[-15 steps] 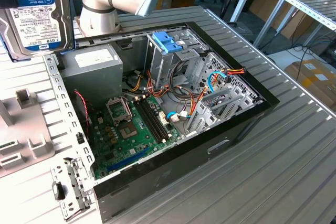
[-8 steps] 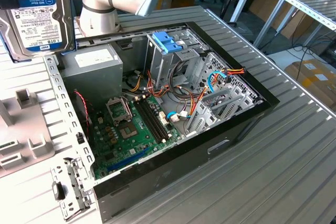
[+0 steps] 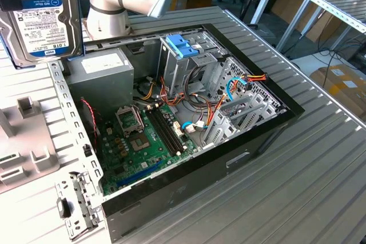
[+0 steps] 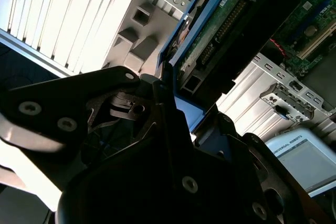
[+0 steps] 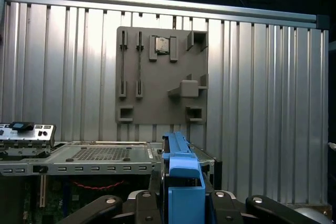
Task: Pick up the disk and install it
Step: 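Pick up the disk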
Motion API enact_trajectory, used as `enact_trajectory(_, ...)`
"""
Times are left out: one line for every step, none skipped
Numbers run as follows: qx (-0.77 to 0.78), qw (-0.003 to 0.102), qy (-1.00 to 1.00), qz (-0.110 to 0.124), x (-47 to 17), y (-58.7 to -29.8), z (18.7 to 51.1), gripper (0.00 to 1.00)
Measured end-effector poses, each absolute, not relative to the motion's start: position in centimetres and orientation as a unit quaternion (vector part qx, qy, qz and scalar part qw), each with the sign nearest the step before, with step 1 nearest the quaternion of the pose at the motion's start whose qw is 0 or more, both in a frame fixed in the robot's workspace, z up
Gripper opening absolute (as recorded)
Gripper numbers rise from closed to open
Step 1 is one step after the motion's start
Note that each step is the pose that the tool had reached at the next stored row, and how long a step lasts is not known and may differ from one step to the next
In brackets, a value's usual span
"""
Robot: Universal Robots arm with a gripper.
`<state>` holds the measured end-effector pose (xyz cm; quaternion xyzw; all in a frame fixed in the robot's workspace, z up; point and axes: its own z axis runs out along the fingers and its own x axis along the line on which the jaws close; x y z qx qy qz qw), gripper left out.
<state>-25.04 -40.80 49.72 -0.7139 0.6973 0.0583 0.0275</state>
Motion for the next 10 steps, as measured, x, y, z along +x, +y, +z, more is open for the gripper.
enact_trajectory(-0.714, 0.027, 0.697, 0.058, -25.02, -40.83, 49.72, 0.37)
enact_trajectory(-0.714, 0.027, 0.697, 0.058, -24.99, -40.86, 49.72, 0.37)
enact_trajectory(-0.714, 0.027, 0.697, 0.058, -24.96, -40.89, 49.72, 0.37)
enact_trajectory(-0.714, 0.027, 0.697, 0.058, -24.94, -40.91, 49.72, 0.37)
enact_trajectory(-0.714, 0.027, 0.697, 0.058, -24.92, -40.93, 49.71, 0.37)
enact_trajectory(-0.714, 0.027, 0.697, 0.058, -24.89, -40.95, 49.71, 0.37)
enact_trajectory(-0.714, 0.027, 0.697, 0.058, -24.86, -40.99, 49.71, 0.37)
enact_trajectory(-0.714, 0.027, 0.697, 0.058, -24.82, -41.02, 49.71, 0.37)
enact_trajectory(-0.714, 0.027, 0.697, 0.058, -24.79, -41.04, 49.71, 0.37)
enact_trajectory(-0.714, 0.027, 0.697, 0.058, -24.76, -41.07, 49.71, 0.37)
